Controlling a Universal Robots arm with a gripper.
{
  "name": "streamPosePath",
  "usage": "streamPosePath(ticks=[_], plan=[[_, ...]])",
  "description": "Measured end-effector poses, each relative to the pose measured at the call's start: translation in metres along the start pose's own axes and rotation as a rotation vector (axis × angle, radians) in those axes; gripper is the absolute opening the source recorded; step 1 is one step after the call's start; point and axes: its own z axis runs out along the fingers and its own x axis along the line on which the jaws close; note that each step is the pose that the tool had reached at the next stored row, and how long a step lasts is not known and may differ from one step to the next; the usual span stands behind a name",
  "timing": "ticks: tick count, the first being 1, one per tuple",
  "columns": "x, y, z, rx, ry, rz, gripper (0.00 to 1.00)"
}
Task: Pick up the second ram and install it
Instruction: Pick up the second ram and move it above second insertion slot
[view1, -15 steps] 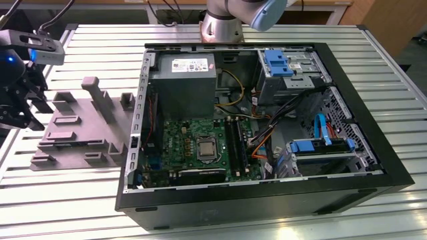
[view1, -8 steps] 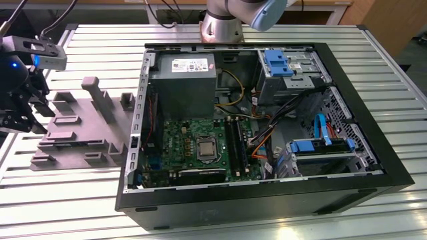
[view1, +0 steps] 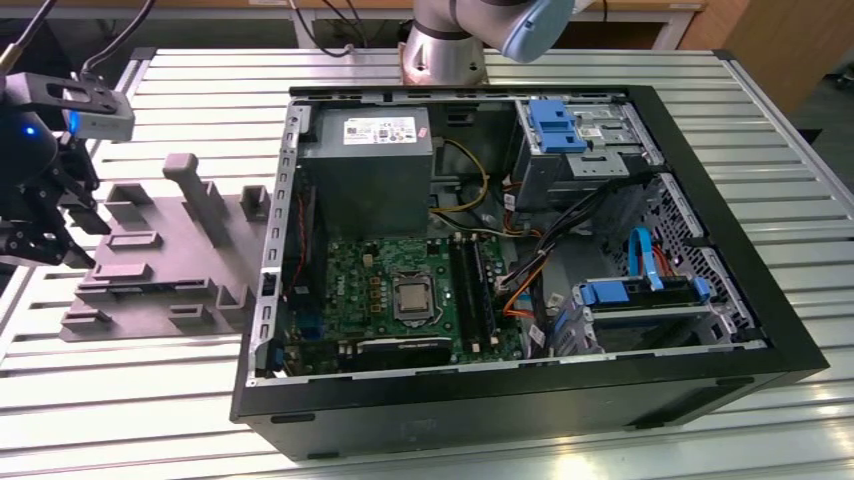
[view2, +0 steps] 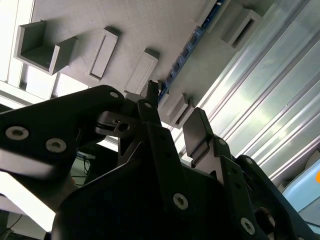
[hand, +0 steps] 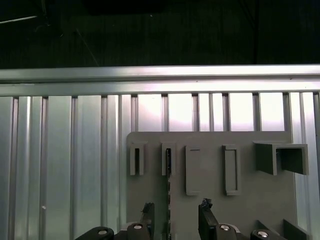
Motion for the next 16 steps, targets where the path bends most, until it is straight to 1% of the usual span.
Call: streamPosePath(ticks=[5, 16], plan=[[0.0, -0.0001, 0.0005, 0.0001, -0.0003, 0.0, 0.47], [0.0001, -0.0002, 0.0039, 0.0, -0.0011, 0.0, 0.47]])
